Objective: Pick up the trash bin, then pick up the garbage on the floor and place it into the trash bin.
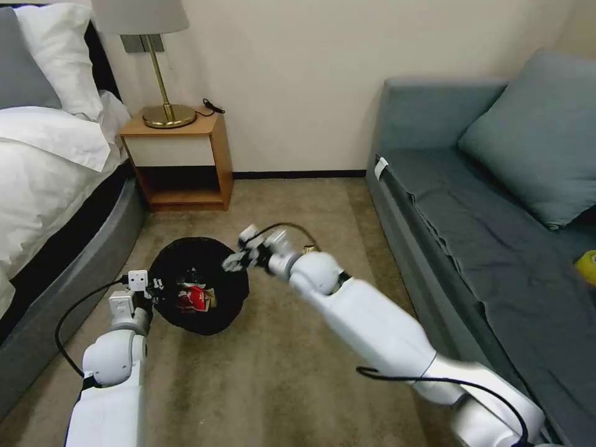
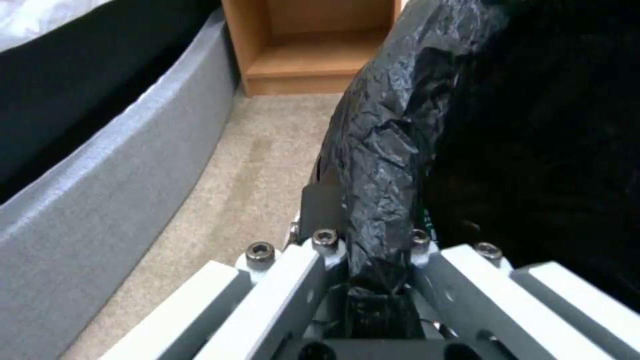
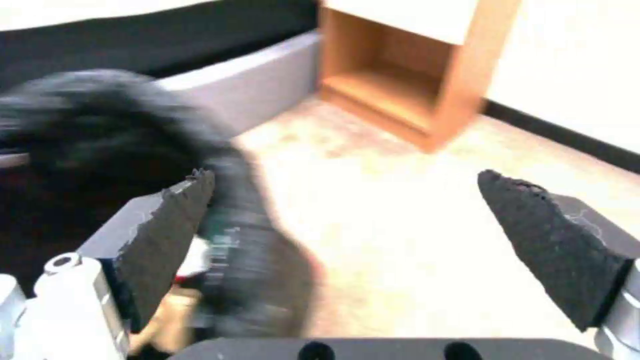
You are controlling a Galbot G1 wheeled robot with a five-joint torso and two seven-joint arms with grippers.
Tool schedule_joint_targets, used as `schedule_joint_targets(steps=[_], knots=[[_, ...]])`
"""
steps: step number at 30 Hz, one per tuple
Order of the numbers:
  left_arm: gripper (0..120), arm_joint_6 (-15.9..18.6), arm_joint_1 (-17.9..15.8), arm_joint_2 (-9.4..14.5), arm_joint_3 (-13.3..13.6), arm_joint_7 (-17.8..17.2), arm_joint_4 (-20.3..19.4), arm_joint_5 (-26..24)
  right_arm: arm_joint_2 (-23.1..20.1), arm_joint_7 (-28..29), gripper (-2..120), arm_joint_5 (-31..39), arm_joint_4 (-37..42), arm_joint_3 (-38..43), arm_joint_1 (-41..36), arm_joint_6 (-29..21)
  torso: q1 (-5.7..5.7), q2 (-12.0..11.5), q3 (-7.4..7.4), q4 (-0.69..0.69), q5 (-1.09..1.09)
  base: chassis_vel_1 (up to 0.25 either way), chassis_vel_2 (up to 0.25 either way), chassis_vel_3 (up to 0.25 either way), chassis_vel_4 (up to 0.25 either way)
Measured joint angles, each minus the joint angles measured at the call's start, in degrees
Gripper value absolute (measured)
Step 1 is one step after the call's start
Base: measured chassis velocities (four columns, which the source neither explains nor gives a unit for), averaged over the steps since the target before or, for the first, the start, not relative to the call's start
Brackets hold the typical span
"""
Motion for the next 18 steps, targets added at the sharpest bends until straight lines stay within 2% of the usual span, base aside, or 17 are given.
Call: schedule_joint_targets(steps=[8, 18], knots=[[1, 0.0, 0.13, 1.01, -0.82, 0.12, -0.05, -0.69, -2.83, 1.1, 100, 0.75, -4.37, 5.66, -3.39, 0.3, 0.0, 0.0, 0.0, 0.0, 0.0, 0.0, 0.0, 0.0, 0.0], [1, 0.0, 0.74, 1.82, -1.72, 0.32, -0.74, -1.33, -3.72, 2.39, 100, -1.4, -8.53, 8.84, -8.31, 0.36, 0.0, 0.0, 0.0, 0.0, 0.0, 0.0, 0.0, 0.0, 0.0]])
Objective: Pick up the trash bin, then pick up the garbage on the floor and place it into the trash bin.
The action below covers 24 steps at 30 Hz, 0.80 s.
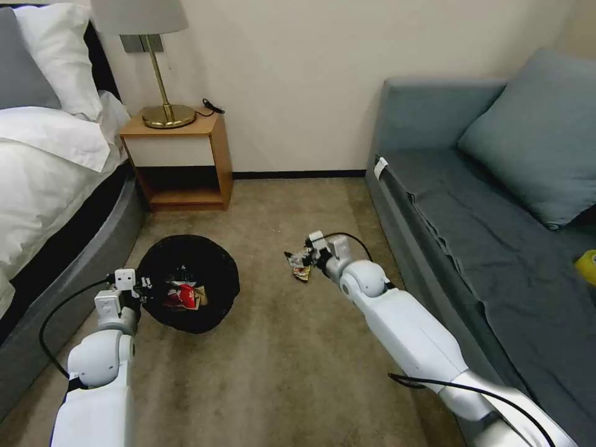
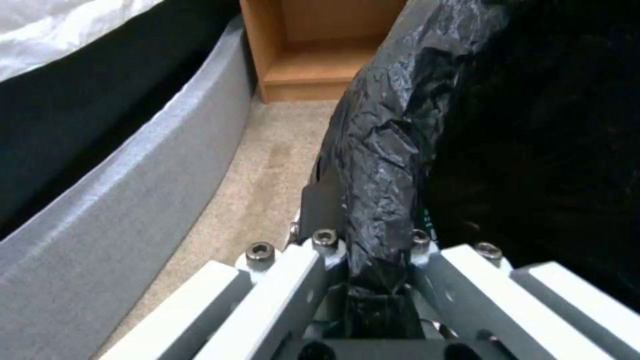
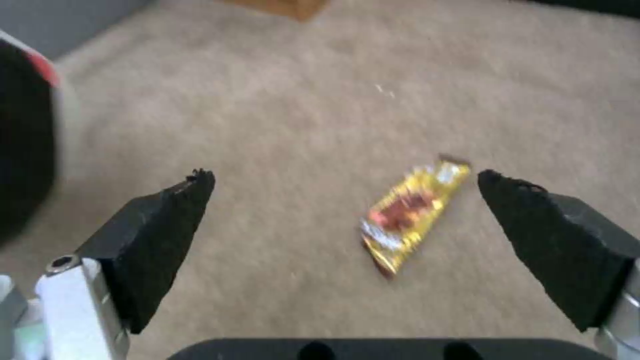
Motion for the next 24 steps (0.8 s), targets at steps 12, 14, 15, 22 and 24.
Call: schedule_joint_targets(steps=[12, 14, 15, 22, 24], knots=[[1, 0.0, 0.59, 0.31, -0.27, 0.18, -0.75, -0.17, 0.0, -0.52, 100, -4.36, -6.33, 2.82, -2.72, 2.94, 0.0, 0.0, 0.0, 0.0, -0.01, 0.0, 0.0, 0.0, 0.0], [1, 0.02, 0.53, 0.48, -0.28, 0.18, -0.91, -0.17, -0.16, -1.03, 100, -5.05, -6.96, 3.35, -3.19, 3.59, 0.0, 0.0, 0.0, 0.0, -0.01, 0.0, 0.0, 0.0, 0.0], [1, 0.02, 0.53, 0.48, -0.28, 0.18, -0.91, -0.17, -0.16, -1.03, 100, -5.05, -6.96, 3.35, -3.19, 3.59, 0.0, 0.0, 0.0, 0.0, -0.01, 0.0, 0.0, 0.0, 0.0], [1, 0.18, 0.47, 0.27, 0.11, 0.07, -1.3, -0.01, -0.54, -1.57, 100, -5.64, -6.69, 3.64, -4.48, 4.09, 0.0, 0.0, 0.0, 0.0, -0.01, -0.02, 0.028, 0.038, -0.026], [1, 0.21, 0.45, 0.13, 0.16, 0.05, -1.32, 0.07, -0.55, -1.62, 100, -5.75, -6.52, 3.5, -4.64, 4.14, 0.0, 0.0, 0.0, -0.01, -0.01, -0.087, 0.079, 0.101, -0.097]])
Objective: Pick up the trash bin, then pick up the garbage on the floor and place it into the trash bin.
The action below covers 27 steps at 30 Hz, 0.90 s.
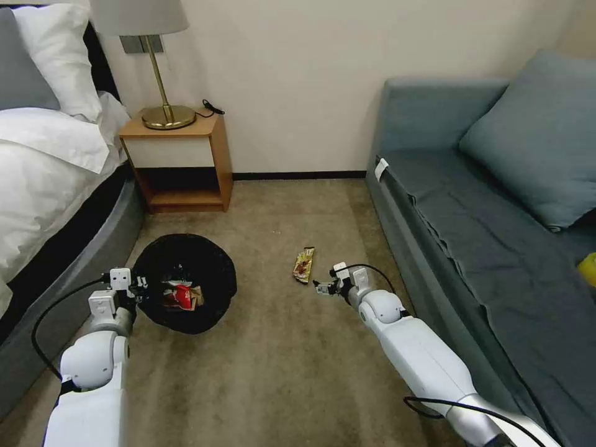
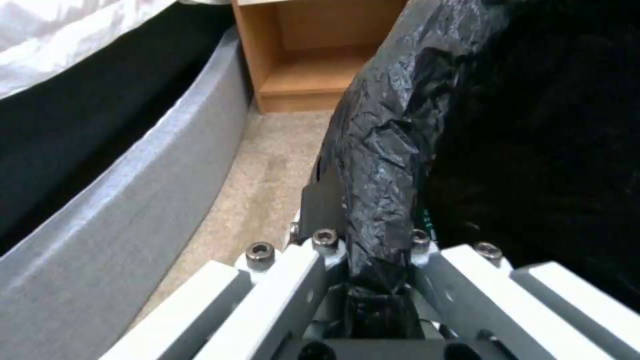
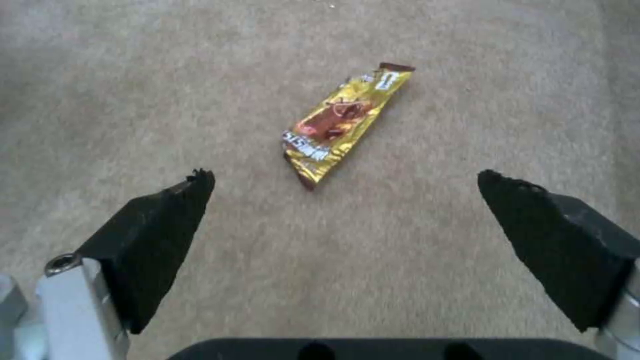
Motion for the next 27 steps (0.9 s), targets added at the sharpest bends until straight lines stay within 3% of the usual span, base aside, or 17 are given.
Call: schedule_joint_targets(steps=[27], knots=[[1, -0.3, -0.16, 0.81, -0.41, 0.26, 1.34, -0.41, 1.37, -0.59, 100, -2.41, -1.07, -2.38, 0.27, -0.07, 0.0, 0.0, 0.0, 0.01, 0.0, -0.069, 0.066, 0.07, -0.07]])
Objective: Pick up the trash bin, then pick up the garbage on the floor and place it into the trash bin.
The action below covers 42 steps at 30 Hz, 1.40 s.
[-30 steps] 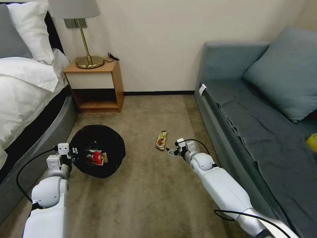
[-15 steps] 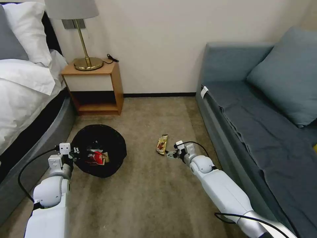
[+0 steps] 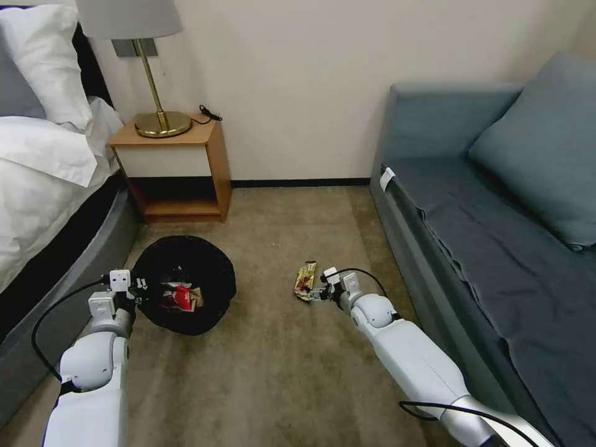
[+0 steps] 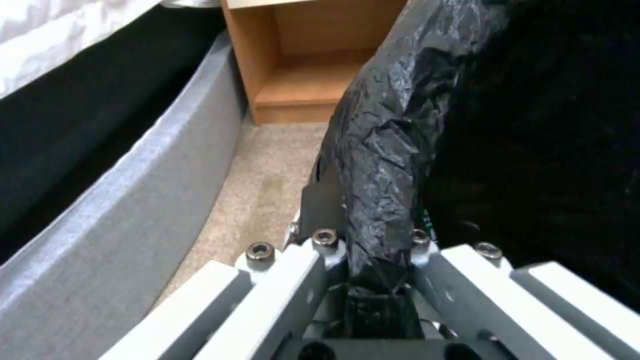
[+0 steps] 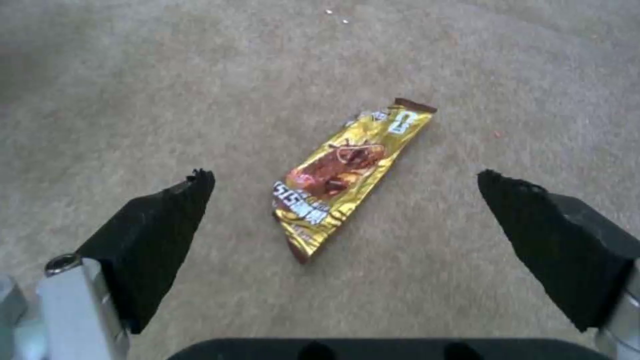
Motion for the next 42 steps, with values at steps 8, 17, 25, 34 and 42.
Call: schedule_joint_targets(steps=[8, 17, 25, 34, 42], knots=[[1, -0.25, -0.18, 0.29, 0.02, 0.22, 0.72, -0.24, 0.24, -0.05, 100, -0.51, -0.47, -0.46, -0.06, -0.02, 0.0, 0.0, 0.0, 0.0, 0.0, -0.055, 0.057, 0.061, -0.062], [1, -0.3, -0.39, 0.73, 0.03, 0.25, 1.04, -0.69, 0.62, -0.24, 100, -1.22, -1.3, -0.74, 0.15, -0.08, 0.0, 0.0, 0.0, 0.0, 0.0, -0.067, 0.064, 0.058, -0.065], [1, -0.34, -0.75, 1.13, 0.02, 0.37, 1.73, -0.82, 0.95, -0.53, 100, -1.97, -2.55, -0.86, 0.47, 0.01, 0.0, 0.0, 0.0, 0.0, 0.0, -0.059, 0.065, 0.061, -0.066], [1, -0.36, -1.24, 1.38, 0.14, 0.46, 2.09, -0.86, 1.3, -0.92, 100, -2.34, -3.7, -1.17, 0.86, 0.34, 0.0, 0.0, 0.0, 0.0, 0.0, -0.064, 0.067, 0.077, -0.054], [1, -0.36, -1.21, 1.3, 0.2, 0.48, 2.1, -0.87, 1.4, -1.01, 100, -2.49, -4.16, -1.29, 1.03, 0.41, 0.0, 0.0, 0.0, 0.0, 0.0, -0.054, 0.064, 0.061, -0.073]])
